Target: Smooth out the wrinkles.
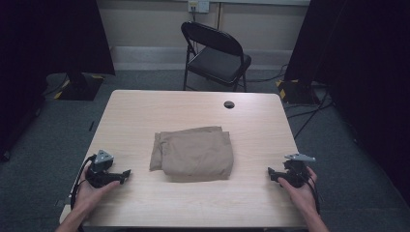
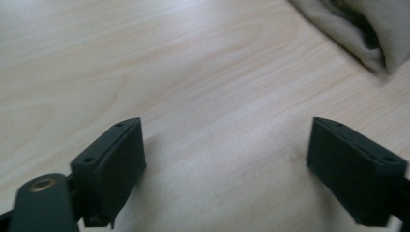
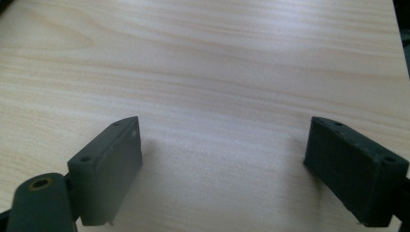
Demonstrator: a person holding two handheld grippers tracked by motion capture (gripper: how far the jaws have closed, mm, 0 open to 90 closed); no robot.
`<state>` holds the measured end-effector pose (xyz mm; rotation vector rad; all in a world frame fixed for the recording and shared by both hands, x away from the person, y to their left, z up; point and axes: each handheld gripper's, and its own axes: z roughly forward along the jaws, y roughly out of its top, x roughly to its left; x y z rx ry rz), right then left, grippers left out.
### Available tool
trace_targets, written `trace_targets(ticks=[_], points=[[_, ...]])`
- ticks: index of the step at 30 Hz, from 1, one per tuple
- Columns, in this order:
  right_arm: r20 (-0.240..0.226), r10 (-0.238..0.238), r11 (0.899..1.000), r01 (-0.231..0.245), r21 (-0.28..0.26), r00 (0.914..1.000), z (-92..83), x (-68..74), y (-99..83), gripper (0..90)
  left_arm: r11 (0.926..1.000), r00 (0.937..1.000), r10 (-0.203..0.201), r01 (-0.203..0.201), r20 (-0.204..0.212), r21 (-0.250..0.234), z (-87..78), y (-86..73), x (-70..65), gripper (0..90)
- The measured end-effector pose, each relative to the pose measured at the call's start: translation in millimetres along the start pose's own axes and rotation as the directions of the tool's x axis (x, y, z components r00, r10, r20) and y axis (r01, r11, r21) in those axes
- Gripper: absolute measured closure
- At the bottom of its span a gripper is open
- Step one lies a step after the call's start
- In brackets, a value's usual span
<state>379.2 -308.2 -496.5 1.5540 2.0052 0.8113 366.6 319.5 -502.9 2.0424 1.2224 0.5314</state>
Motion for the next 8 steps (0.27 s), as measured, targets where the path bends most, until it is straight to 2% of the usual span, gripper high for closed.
trace_targets(ticks=[2,8], points=[[-0.011,-0.013,0.999,0.013,-0.046,0.9998,2.5,0.0,-3.2,11.9,1.0,1.0,-0.005,0.005,-0.004,-0.002,0.4,0.1,-0.6,11.1],[0.001,-0.004,0.999,0.004,-0.045,1.0,2.8,1.9,-2.8,11.8,0.9997,0.9996,-0.023,0.023,-0.018,-0.006,1.3,0.5,-1.9,11.1]])
